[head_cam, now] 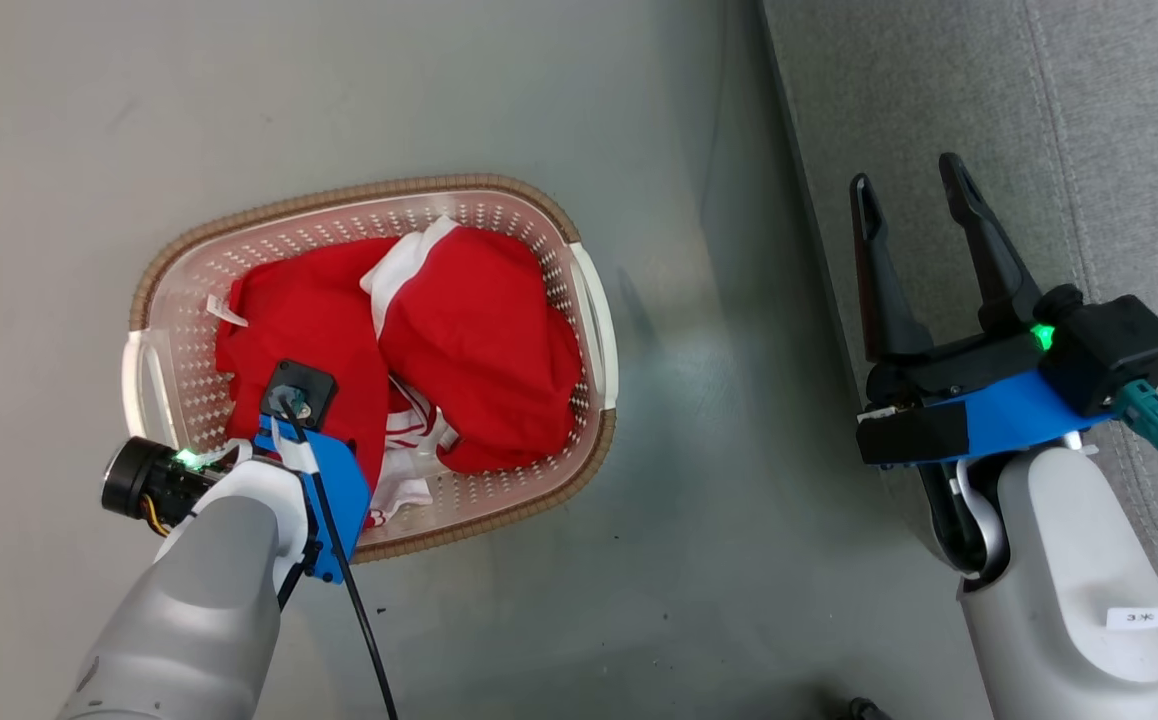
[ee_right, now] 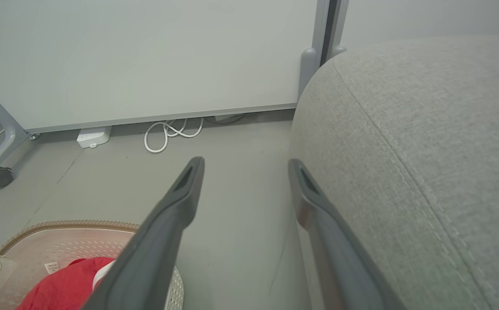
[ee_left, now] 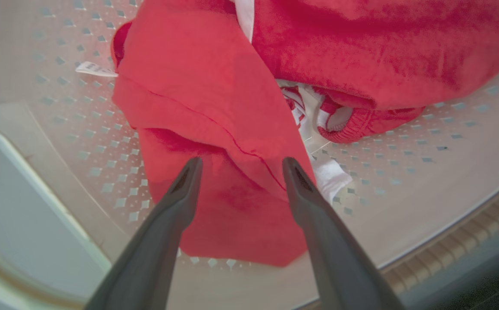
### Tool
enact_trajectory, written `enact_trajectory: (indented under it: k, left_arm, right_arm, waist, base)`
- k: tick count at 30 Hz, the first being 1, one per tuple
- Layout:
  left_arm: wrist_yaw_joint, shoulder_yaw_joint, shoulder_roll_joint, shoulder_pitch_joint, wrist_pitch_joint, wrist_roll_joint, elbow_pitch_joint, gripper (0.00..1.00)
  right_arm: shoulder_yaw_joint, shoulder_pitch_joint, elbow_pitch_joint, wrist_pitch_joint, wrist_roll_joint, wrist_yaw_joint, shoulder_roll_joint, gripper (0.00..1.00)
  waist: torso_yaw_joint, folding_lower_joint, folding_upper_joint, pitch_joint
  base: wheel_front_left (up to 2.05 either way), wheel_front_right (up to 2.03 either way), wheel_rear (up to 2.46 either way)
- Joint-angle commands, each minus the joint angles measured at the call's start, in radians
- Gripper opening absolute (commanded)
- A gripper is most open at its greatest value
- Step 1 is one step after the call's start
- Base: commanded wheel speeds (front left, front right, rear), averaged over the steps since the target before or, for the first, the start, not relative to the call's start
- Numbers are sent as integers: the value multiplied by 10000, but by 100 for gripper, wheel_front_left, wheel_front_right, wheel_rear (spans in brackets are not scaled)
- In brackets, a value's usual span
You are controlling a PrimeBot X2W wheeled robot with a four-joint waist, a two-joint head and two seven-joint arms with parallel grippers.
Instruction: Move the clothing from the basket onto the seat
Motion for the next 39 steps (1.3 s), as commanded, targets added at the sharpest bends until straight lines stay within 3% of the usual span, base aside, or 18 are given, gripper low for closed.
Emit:
enact_trajectory:
  k: [1,6,27,28,29,31,39]
  left_arm:
    - [-10,-19,26,-194,125,-57,16,100]
    - [-10,-84,33,-417,612,-264,56,100]
    - [53,-913,439,-1394,821,-103,102,100]
    - [50,-961,458,-1420,836,-95,103,78]
    - [46,-996,463,-1445,822,-89,103,41]
    - [37,-1060,459,-1469,742,-64,104,0]
    - [3,-1241,382,-1423,658,-187,110,0]
  right_arm:
    - [11,-245,-65,-35,-38,4,-44,100]
    - [81,-400,-123,-35,-35,4,-44,100]
    - [139,-811,-410,-35,215,4,-44,100]
    - [125,-817,-406,-35,222,4,-44,100]
    - [113,-834,-402,-35,233,4,-44,100]
    - [93,-853,-393,-35,244,4,-44,100]
    - [90,-871,-307,-35,258,4,-44,100]
  waist:
    - [-25,-1,0,156]
    - [-79,-1,0,509]
    - [-539,-1,0,1819]
    - [-538,-1,0,1840]
    - [-534,-1,0,1852]
    - [-517,-1,0,1845]
    - [-420,-1,0,1637]
  base:
    - [0,0,0]
    - [0,0,0]
    - [0,0,0]
    - [0,0,0]
    - [0,0,0]
    - [0,0,0]
    - [0,0,0]
